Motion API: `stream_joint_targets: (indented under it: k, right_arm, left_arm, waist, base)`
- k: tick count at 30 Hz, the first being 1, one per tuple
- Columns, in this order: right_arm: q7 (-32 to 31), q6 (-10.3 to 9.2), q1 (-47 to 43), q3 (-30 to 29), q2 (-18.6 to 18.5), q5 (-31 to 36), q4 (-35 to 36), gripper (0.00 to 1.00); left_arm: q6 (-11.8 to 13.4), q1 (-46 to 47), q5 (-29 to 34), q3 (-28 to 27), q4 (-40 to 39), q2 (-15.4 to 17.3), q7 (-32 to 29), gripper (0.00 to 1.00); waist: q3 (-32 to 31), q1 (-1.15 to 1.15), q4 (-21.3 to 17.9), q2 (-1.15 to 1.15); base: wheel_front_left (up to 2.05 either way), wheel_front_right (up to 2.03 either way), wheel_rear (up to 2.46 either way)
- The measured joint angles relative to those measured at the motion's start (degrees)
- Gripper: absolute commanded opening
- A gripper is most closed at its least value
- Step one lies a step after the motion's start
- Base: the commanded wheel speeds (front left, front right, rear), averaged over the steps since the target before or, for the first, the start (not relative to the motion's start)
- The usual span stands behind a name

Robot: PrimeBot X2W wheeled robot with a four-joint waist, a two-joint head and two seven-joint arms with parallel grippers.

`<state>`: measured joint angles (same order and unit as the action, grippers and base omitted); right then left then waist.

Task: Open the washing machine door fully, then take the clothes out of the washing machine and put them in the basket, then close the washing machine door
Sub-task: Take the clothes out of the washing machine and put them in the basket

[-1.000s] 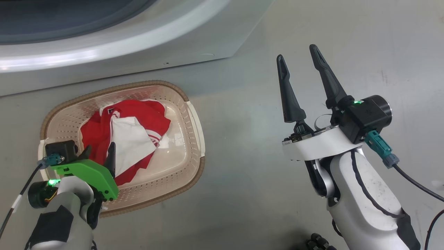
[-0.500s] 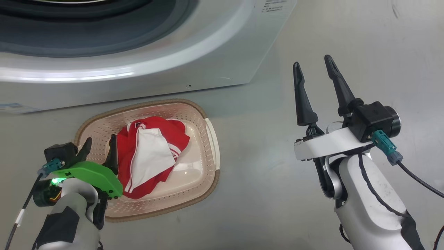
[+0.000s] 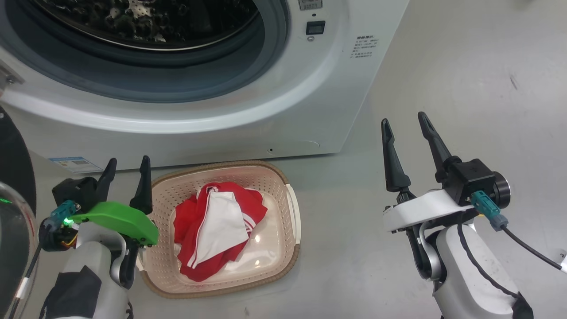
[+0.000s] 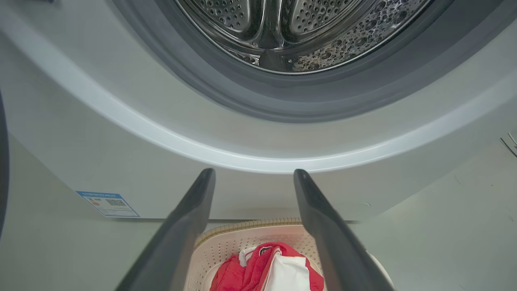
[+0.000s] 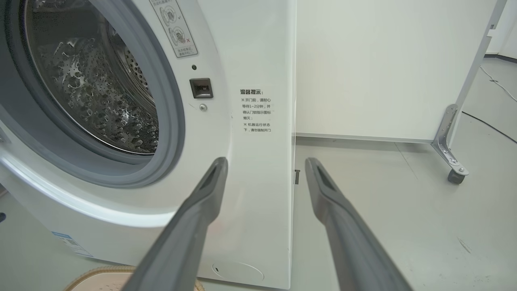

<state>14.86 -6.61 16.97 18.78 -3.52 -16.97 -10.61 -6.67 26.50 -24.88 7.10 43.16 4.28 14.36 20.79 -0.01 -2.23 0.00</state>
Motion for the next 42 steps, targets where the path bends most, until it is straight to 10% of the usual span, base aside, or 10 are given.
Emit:
stream_joint_targets:
  k: [42]
  right_arm:
    - [0.0,1.99,-12.9,-1.6,0.3,-0.6,-2.9,1.0]
  left_arm:
    - [7.2,-25.4,8.8,1.5,-29.1,1.1,-1.8,1.0]
  waist:
    - [-18.3,0.0,0.8,0.0]
  base:
    - [0.0,0.0,0.0]
